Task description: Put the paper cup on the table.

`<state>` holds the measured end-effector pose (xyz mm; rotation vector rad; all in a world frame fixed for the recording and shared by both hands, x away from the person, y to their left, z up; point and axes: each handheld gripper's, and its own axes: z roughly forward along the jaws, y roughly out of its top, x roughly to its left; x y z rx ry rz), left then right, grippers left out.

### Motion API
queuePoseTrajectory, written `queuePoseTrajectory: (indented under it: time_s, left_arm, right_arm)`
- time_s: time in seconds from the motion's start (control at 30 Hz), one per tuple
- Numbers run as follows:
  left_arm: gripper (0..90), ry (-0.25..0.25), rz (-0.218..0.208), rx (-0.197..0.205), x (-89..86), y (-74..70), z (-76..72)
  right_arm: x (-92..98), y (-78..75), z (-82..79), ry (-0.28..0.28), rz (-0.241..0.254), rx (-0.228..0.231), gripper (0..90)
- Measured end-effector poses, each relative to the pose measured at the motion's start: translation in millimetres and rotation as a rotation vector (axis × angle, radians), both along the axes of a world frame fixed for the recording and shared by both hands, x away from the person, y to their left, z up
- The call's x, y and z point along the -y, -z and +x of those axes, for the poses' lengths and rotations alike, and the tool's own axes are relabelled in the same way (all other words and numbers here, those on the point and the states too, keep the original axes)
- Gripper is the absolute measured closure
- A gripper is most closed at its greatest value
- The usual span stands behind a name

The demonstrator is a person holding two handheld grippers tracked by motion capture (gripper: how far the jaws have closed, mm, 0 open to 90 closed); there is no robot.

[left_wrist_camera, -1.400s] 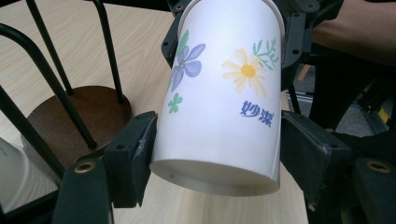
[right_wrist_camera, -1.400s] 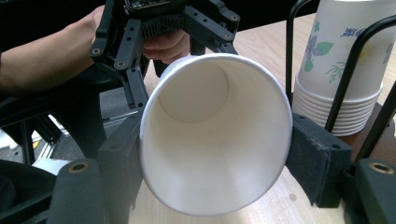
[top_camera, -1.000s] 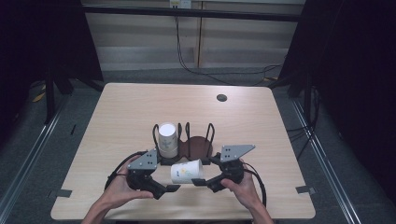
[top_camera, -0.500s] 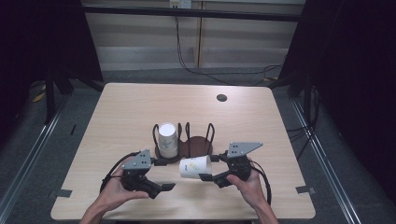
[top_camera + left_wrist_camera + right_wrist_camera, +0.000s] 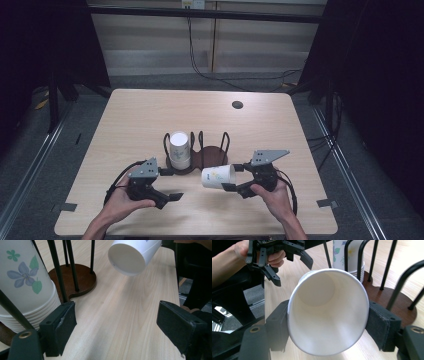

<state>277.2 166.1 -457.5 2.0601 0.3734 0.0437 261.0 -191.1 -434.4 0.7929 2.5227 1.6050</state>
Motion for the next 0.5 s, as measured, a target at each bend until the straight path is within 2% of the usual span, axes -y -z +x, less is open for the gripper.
queuePoseTrajectory:
  time_s: [0.2,0.27,0.37,0.5]
  left_arm:
    - [15.8,-0.011,0.011,-0.003,-0.5,0.0,-0.6]
    - [15.9,-0.028,0.022,-0.007,-0.6,1.7,2.4]
    - [15.9,-0.038,0.022,-0.017,-0.9,4.0,3.9]
    - [15.9,-0.047,0.041,-0.018,-2.5,7.3,4.4]
  right_arm:
    - [10.6,-5.8,-1.9,0.021,-0.018,0.004,27.5]
    - [17.9,-8.2,-1.1,0.032,-0.018,0.005,27.1]
    - [21.4,-7.1,-0.5,0.037,-0.014,-0.004,27.0]
    - [30.2,-7.3,1.1,0.061,-0.035,-0.018,27.0]
